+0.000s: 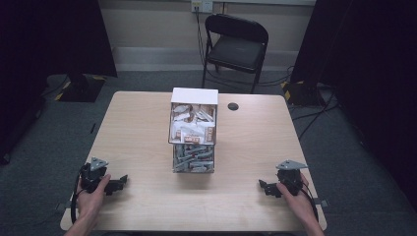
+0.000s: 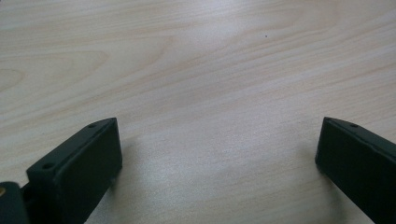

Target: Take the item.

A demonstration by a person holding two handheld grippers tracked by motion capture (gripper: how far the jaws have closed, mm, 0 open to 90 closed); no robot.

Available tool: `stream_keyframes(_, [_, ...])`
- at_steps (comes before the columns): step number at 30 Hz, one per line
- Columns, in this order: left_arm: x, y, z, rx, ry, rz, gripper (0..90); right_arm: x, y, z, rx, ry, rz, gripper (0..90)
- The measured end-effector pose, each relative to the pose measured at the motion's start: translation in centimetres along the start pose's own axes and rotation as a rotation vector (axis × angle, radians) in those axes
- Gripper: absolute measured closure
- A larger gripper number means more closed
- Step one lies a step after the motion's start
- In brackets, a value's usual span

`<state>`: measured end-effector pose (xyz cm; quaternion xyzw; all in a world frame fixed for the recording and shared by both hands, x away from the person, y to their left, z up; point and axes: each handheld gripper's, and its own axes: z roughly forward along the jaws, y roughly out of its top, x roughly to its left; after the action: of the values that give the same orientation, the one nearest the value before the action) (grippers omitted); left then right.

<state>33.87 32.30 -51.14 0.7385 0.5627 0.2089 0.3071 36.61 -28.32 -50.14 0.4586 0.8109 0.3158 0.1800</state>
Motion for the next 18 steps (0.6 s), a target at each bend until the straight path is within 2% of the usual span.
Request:
stream_keyframes(11, [-0.12, 0.08, 0.1, -0.001, 0.004, -0.008, 0.0, -0.07, 0.12, -0.13, 0.013, -0.007, 0.005, 1.7])
stream_keyframes(12, [-0.09, 0.06, 0.09, -0.003, 0.002, -0.011, 0.0, -0.1, 0.16, -0.32, 0.007, -0.016, 0.01, 8.9])
stream_keyframes(13, [-0.09, 0.06, 0.09, -0.003, 0.002, -0.011, 0.0, -0.1, 0.16, -0.32, 0.007, -0.016, 0.01, 8.9])
stream_keyframes(14, [-0.14, 0.07, 0.1, -0.002, 0.006, -0.011, 0.0, -0.12, 0.24, -0.55, -0.008, -0.023, 0.012, 17.7])
stream_keyframes(17, [-0.16, 0.1, 0.11, -0.001, 0.009, -0.012, 0.0, -0.12, 0.32, -0.69, -0.018, -0.038, 0.018, 14.2])
stream_keyframes(18, [-0.16, 0.1, 0.11, -0.001, 0.009, -0.012, 0.0, -0.11, 0.43, -0.85, -0.034, -0.025, 0.019, 16.0])
